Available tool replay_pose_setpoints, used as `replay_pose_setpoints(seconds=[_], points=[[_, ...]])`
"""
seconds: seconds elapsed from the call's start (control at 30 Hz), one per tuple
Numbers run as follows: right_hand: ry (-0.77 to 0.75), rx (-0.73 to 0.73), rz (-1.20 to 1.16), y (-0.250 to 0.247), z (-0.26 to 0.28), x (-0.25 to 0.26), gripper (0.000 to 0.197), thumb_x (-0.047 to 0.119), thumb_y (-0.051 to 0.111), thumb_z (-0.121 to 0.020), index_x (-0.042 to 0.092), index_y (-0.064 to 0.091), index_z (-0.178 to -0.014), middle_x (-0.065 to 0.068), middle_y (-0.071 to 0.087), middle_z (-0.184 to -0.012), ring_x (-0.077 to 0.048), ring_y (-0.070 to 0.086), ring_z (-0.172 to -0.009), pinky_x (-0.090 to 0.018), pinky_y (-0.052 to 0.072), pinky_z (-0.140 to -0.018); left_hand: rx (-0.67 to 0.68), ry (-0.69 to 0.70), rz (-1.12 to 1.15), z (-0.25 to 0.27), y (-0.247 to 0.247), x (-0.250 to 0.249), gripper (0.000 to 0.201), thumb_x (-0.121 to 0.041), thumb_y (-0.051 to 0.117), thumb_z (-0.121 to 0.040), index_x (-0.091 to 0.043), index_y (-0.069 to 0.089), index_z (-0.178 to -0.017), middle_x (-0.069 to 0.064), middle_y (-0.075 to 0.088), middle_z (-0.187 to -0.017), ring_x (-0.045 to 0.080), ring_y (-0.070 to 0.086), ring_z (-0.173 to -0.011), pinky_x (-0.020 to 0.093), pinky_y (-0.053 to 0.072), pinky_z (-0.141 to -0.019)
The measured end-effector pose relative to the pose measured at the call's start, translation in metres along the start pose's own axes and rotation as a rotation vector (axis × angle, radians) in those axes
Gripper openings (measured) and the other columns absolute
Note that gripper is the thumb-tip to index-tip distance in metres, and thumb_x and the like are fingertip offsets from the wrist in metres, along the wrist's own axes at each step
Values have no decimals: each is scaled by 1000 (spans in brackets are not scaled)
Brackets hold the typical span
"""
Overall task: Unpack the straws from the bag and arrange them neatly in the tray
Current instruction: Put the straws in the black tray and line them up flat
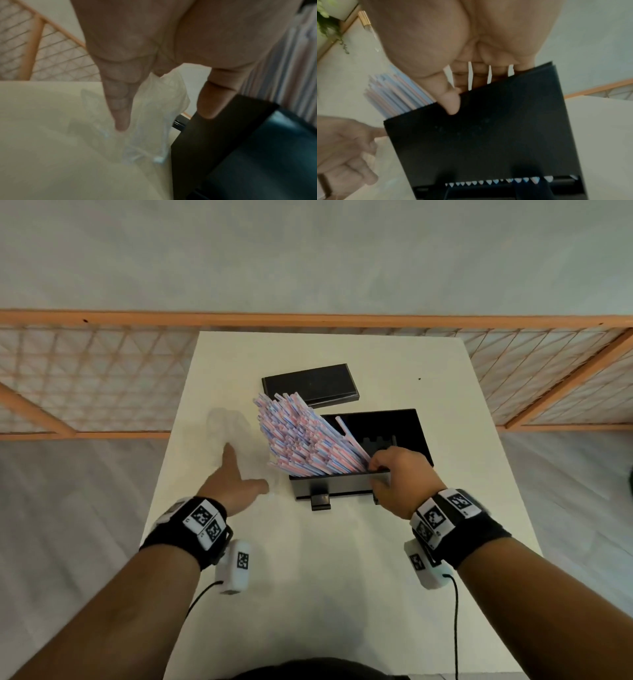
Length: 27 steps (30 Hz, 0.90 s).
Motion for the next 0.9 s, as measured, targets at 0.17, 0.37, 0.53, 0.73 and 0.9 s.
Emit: replay_pose_setpoints(seconds=[0.17, 0.37, 0.53, 0.73, 0.9], points=[[-16, -37, -42, 10, 2, -2, 10, 7, 63, -83, 17, 60, -82, -3, 58, -86, -29, 56, -86, -45, 48, -82, -67, 88, -169, 1, -2, -13, 88, -47, 64, -90, -36, 11, -160, 8, 44, -155, 31, 47, -137, 33, 40, -105], [-11, -25, -60, 15, 9, -2, 12, 6, 62, -83, 16, 58, -81, -1, 55, -84, -27, 54, -86, -45, 48, -80, -259, 223, -169, 10, -15, -29, 74, -42, 65, -93, -10, 35, -152, 8, 70, -108, 34, 61, -116, 37, 45, -98], [-23, 15, -74, 22, 16, 2, 12, 6, 63, -83, 17, 58, -80, 1, 54, -84, -25, 53, -84, -41, 48, -77, -278, 290, 40, 36, -16, -40, 42, -16, 75, -79, -15, 49, -112, -1, 62, -81, 20, 60, -76, 30, 42, -62], [-4, 26, -138, 23, 21, 8, 14, 18, 69, -81, 20, 55, -78, 6, 54, -80, -18, 55, -76, -32, 48, -67, -130, 360, 156, 64, 7, -48, 35, -31, 83, -67, -24, 59, -90, -6, 62, -69, 18, 60, -63, 41, 54, -61], [103, 32, -199, 19, 12, 5, 51, 53, 69, -79, 21, 47, -112, 7, 55, -83, -11, 58, -73, -23, 43, -59, -116, 392, 247, 74, 10, -61, 23, -41, 85, -74, -22, 71, -77, -3, 65, -62, 13, 59, -45, 27, 50, -45]])
Point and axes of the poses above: each hand's wrist, its own z-axis away from the middle knuckle, its own y-axis out of the palm, x = y × z, the point moved 7 cm from there along -z, towards the middle knuckle
